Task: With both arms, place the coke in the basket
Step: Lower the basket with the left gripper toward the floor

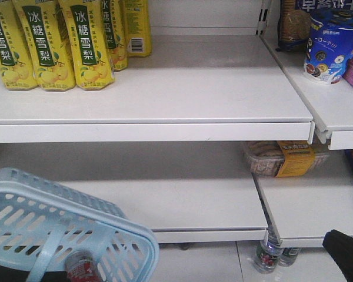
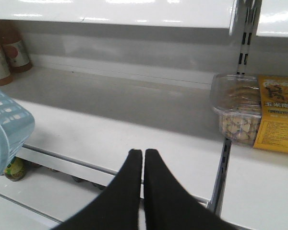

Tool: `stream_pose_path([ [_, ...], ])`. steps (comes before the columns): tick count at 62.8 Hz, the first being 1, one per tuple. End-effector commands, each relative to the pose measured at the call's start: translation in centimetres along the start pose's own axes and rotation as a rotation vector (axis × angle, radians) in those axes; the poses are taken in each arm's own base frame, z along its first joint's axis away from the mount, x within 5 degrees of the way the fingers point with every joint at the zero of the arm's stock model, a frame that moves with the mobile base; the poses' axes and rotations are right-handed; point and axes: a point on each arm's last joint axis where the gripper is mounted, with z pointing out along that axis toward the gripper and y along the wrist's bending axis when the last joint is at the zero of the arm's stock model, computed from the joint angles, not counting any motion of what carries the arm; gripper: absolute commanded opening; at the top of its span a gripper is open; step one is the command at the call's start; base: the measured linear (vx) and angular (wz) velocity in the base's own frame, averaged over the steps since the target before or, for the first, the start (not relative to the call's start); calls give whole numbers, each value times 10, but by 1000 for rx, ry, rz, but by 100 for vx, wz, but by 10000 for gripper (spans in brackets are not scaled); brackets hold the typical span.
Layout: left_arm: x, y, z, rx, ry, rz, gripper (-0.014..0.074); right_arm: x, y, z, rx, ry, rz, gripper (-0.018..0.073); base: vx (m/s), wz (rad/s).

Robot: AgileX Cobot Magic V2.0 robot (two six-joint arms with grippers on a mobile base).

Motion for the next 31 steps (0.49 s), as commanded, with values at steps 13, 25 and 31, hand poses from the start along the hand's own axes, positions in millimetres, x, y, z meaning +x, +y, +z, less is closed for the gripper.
stream_pose_path([
  [13,20,33,2,-276,-226,-185,-6,-11,-2,-1,28,-56,10,-5,0,0],
  [25,54,49,12,-351,-225,-227,-6,-11,-2,-1,28,-56,10,-5,0,0],
  [31,76,54,18,-368,-191,-237,-6,-11,-2,-1,28,-56,10,-5,0,0],
])
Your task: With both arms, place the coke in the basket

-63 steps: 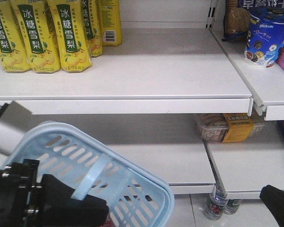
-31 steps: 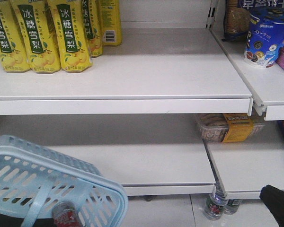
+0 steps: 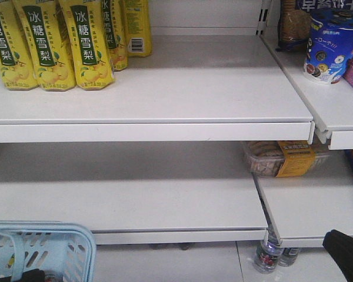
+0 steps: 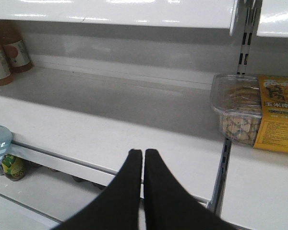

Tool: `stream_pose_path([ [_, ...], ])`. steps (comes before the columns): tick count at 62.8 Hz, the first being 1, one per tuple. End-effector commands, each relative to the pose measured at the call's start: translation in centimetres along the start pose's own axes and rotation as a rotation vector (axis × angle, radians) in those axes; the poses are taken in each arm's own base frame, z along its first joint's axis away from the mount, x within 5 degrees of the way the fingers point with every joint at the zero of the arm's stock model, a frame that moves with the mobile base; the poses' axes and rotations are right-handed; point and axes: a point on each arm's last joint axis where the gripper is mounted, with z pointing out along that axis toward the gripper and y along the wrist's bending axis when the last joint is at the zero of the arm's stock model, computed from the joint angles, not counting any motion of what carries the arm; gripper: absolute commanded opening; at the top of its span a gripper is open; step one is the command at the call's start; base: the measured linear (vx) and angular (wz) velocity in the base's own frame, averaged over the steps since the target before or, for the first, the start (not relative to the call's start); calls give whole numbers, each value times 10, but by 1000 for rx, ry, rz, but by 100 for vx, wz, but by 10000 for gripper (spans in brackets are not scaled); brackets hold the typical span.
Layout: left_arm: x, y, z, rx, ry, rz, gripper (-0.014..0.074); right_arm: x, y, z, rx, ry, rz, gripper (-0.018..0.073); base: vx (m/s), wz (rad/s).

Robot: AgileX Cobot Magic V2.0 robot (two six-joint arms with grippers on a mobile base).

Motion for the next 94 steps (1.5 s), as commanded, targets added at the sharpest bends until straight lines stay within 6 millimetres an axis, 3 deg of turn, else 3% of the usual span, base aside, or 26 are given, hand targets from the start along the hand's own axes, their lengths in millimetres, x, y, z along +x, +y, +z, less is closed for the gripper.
stream_pose_path([
  [1,-3,2,1,11,-120,-4,-6,-11,-2,-1,28,-56,10,-5,0,0],
  [15,24,14,7,-12,-113,8,-6,-11,-2,-1,28,-56,10,-5,0,0],
  [24,22,13,7,-6,-129,113,-6,-11,-2,-1,28,-56,10,-5,0,0],
  [41,17,11,6,10,-190,130,-6,-11,-2,-1,28,-56,10,-5,0,0],
  [56,10,11,-14,23,-386,127,-6,-11,-2,-1,28,-56,10,-5,0,0],
  [67,14,19,-29,-76,-474,97,-6,-11,-2,-1,28,-56,10,-5,0,0],
  [82,18,32,-36,-303,-508,73,-6,-11,-2,-1,28,-56,10,-5,0,0],
  [94,12,33,-40,-337,-591,40,-6,-11,-2,-1,28,-56,10,-5,0,0],
])
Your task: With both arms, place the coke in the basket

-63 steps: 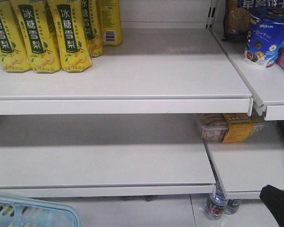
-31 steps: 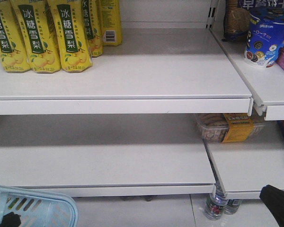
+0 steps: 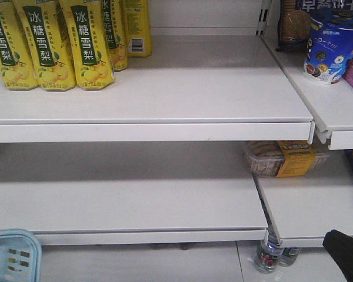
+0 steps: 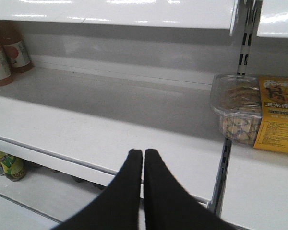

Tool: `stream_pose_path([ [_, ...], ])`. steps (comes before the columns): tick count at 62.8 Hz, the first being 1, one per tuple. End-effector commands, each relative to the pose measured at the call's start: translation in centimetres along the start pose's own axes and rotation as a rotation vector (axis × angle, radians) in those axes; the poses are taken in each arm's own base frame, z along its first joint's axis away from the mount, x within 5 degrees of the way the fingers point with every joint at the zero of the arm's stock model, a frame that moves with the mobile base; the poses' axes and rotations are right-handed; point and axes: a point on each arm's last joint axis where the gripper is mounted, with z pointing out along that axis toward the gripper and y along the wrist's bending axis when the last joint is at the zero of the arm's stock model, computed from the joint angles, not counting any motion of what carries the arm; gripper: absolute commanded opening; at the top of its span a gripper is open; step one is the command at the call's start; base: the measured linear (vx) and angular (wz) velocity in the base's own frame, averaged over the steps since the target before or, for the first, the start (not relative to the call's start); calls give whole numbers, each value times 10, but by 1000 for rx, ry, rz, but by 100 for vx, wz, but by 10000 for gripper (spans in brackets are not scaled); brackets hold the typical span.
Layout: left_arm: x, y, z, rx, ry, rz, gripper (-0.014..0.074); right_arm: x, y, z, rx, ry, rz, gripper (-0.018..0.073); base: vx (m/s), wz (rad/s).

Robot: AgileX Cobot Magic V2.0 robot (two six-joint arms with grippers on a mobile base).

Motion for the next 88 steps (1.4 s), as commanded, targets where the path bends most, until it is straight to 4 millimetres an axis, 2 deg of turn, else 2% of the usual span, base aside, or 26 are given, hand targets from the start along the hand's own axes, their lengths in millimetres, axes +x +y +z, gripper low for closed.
stream_pose_path([
  [1,-19,-4,-4,37,-219,29,-6,-11,-2,-1,28,-56,10,-5,0,0],
  [21,-23,-5,-5,33,-267,127,-6,-11,-2,-1,28,-56,10,-5,0,0],
  [88,-23,-5,-5,37,-268,109,-6,-11,-2,-1,28,-56,10,-5,0,0],
])
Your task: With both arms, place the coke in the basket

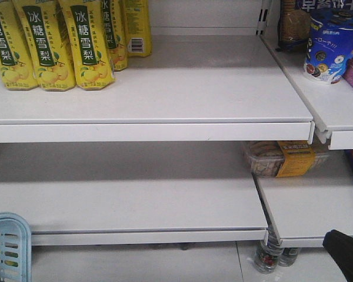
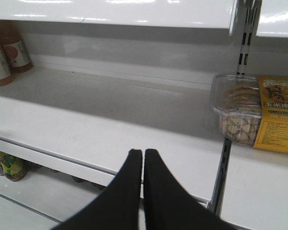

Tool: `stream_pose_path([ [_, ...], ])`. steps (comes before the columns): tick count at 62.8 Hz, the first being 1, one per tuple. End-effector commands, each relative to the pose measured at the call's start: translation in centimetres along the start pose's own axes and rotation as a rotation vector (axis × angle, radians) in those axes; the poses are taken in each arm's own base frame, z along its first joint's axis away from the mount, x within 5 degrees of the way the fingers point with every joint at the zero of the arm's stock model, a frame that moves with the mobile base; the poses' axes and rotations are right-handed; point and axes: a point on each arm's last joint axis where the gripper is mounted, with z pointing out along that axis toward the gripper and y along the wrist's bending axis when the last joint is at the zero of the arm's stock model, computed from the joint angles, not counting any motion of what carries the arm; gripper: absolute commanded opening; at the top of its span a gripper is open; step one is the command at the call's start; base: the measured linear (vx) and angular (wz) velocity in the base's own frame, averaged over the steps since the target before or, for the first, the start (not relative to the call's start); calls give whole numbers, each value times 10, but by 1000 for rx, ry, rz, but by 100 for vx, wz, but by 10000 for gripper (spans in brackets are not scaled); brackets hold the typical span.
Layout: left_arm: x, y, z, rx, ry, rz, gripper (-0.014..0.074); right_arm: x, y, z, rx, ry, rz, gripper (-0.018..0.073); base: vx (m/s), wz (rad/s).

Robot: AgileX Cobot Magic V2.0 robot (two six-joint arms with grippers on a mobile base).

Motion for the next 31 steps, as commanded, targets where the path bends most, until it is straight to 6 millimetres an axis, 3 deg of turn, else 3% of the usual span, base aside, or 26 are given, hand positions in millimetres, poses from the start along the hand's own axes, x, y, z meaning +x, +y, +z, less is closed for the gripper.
stream_pose_path([
  [1,-15,-4,-3,43,-173,42,-6,-11,-2,-1,28,-56,10,-5,0,0],
  [31,-15,-4,-3,42,-171,42,-6,-11,-2,-1,28,-56,10,-5,0,0],
])
